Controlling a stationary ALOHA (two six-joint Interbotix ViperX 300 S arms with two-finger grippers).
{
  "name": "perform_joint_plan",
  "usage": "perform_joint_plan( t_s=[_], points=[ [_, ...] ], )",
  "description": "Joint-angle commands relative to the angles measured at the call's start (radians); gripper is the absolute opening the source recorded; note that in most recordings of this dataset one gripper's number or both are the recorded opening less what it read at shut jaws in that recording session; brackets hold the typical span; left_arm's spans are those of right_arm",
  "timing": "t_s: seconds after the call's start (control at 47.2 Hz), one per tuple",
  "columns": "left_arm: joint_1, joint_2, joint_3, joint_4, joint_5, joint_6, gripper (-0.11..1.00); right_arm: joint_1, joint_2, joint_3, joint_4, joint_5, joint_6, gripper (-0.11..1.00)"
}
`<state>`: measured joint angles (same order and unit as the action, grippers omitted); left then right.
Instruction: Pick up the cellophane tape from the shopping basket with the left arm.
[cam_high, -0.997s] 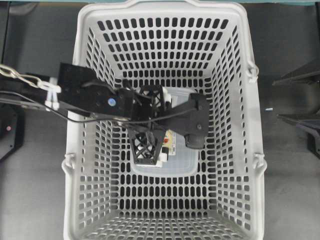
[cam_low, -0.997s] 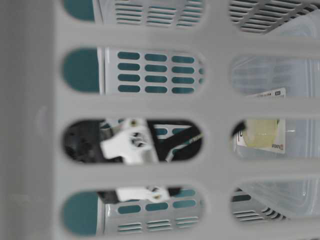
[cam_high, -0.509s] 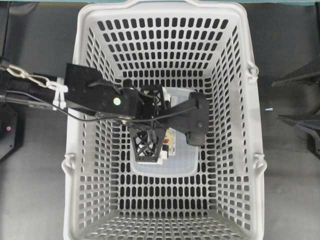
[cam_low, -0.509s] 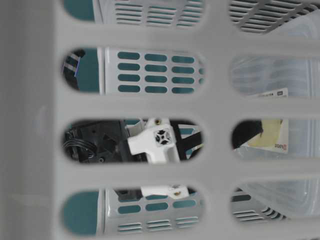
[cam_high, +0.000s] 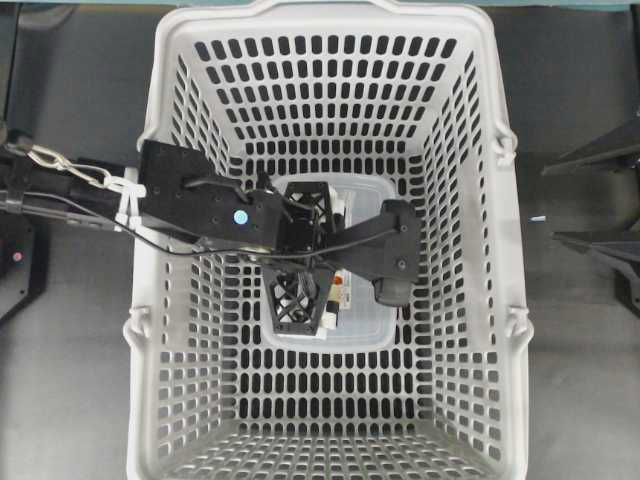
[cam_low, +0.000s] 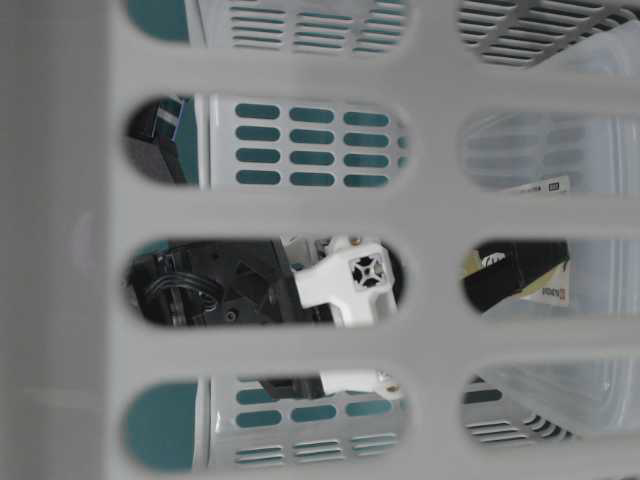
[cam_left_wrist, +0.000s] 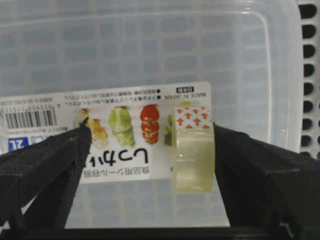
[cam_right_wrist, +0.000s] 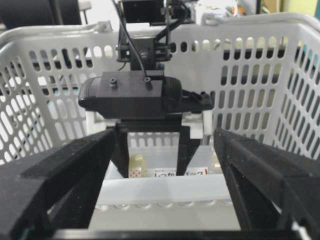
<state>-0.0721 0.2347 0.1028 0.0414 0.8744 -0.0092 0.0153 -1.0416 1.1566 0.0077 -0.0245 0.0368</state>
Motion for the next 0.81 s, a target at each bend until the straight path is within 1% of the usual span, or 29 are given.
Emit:
perform_joint_plan(
  t_s=[0.0, 0.17, 0.254, 0.339, 0.445, 0.488, 0.509, 0.636, 0.785],
  points=[
    [-0.002, -0.006, -0.005, 0.003, -0.011, -0.002, 0.88, 0.002, 0.006, -0.008, 0.002, -0.011, 0.002, 0.77],
    [-0.009, -0.006, -0.008, 0.003, -0.014, 0.0, 0.86, 0.002, 0.006, -0.005, 0.002, -0.011, 0.002, 0.77],
    [-0.017, -0.006, -0.011, 0.003, -0.017, 0.002, 0.8, 0.002, 0.006, -0.005, 0.002, -0.011, 0.002, 0.77],
    [-0.025, -0.011, -0.014, 0.003, -0.026, 0.005, 0.61, 0.002, 0.006, -0.005, 0.002, -0.012, 0.003, 0.77],
    [-0.032, -0.028, -0.018, 0.003, -0.04, 0.014, 0.3, 0.002, 0.006, -0.005, 0.002, -0.011, 0.003, 0.77],
    [-0.032, -0.035, -0.023, 0.003, -0.04, 0.014, 0.2, 0.002, 0.005, -0.005, 0.002, -0.011, 0.003, 0.77],
    [-0.032, -0.04, -0.025, 0.003, -0.04, 0.014, 0.18, 0.002, 0.006, -0.003, 0.002, -0.011, 0.003, 0.77],
    [-0.032, -0.066, -0.051, 0.003, -0.034, 0.015, 0.18, 0.002, 0.006, -0.002, 0.002, -0.012, 0.003, 0.77],
    [-0.032, -0.086, -0.109, 0.003, 0.018, 0.014, 0.18, 0.002, 0.006, 0.0, 0.002, -0.012, 0.003, 0.77]
  ],
)
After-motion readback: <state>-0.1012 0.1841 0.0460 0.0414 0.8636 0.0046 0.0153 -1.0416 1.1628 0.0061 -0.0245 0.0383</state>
